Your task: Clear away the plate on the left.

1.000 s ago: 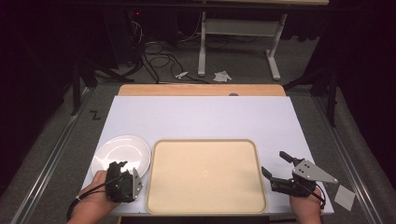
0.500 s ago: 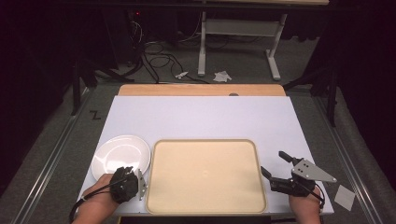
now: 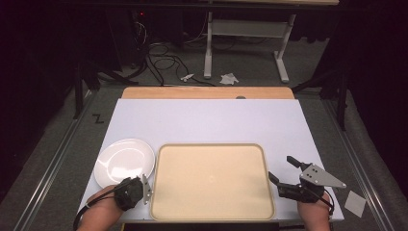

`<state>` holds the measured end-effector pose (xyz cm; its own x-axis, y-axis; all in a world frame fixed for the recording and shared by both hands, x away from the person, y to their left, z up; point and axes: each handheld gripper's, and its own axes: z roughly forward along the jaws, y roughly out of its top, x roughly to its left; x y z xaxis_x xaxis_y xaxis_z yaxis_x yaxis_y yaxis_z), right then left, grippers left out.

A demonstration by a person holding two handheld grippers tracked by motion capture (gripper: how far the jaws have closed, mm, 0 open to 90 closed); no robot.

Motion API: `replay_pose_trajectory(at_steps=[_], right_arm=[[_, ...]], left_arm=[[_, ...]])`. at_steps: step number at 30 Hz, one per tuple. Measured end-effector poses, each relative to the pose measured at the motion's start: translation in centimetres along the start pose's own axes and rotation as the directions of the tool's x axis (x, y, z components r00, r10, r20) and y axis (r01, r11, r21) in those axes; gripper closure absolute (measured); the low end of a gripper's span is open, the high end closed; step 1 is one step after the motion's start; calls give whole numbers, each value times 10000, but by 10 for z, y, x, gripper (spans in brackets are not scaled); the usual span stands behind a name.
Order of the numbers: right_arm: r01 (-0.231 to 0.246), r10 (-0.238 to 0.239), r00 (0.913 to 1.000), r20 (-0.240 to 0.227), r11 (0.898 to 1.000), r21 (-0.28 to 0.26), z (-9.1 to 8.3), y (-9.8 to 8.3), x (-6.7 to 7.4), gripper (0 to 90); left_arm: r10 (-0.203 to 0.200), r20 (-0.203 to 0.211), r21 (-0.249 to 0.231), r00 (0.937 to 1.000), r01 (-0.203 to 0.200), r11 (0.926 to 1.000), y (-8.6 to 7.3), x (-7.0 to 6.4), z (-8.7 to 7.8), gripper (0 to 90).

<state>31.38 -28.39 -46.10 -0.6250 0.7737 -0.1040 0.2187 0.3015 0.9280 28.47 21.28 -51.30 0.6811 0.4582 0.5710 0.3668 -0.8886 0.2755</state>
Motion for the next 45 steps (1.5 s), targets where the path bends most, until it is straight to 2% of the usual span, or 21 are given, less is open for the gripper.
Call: replay_pose_trajectory(at_steps=[6,7,9,14,20,24,25,27,31,33,35,37,45], right_arm=[[-26,26,10000,-24,10000,34,1,0,-1,160],[-34,34,10000,-30,10000,39,1,0,-1,160],[-18,18,10000,-22,10000,15,1,0,-1,160],[-29,29,10000,-31,10000,-29,0,0,-1,160],[-62,62,10000,-25,10000,19,1,0,-1,160],[-23,23,10000,12,10000,58,1,0,0,160],[15,-15,10000,9,10000,40,1,0,-1,160],[13,-13,10000,6,10000,55,1,0,-1,160],[34,-34,10000,1,10000,34,1,0,-1,160],[-12,12,10000,-3,10000,27,1,0,-1,160],[-22,22,10000,11,10000,70,1,0,0,160],[-20,20,10000,6,10000,65,1,0,0,160],[-9,9,10000,-5,10000,40,1,0,-1,160]], left_arm=[[73,-10,19,10000,-73,10000,1,1,0,761],[182,8,-25,9998,-182,9998,1,1,0,765],[201,-109,-12,9997,-201,9998,2,1,-1,773],[-199,-348,-408,9992,185,9990,1,6,-8,804],[-94,-763,-520,9970,54,9986,2,10,-15,832],[-228,-1091,-852,9938,135,9963,2,15,-21,856],[-371,-1167,-1012,9925,253,9945,1,15,-22,861],[-364,-1320,-1019,9906,230,9945,1,18,-24,869],[-428,-1295,-1112,9907,283,9934,0,20,-25,872],[-700,-1367,-1179,9881,539,9916,1,21,-23,873],[-769,-1386,-1239,9874,597,9905,2,22,-22,874],[-684,-1458,-1215,9870,508,9913,2,22,-22,874],[-821,-1640,-1431,9830,586,9880,0,24,-25,873]])
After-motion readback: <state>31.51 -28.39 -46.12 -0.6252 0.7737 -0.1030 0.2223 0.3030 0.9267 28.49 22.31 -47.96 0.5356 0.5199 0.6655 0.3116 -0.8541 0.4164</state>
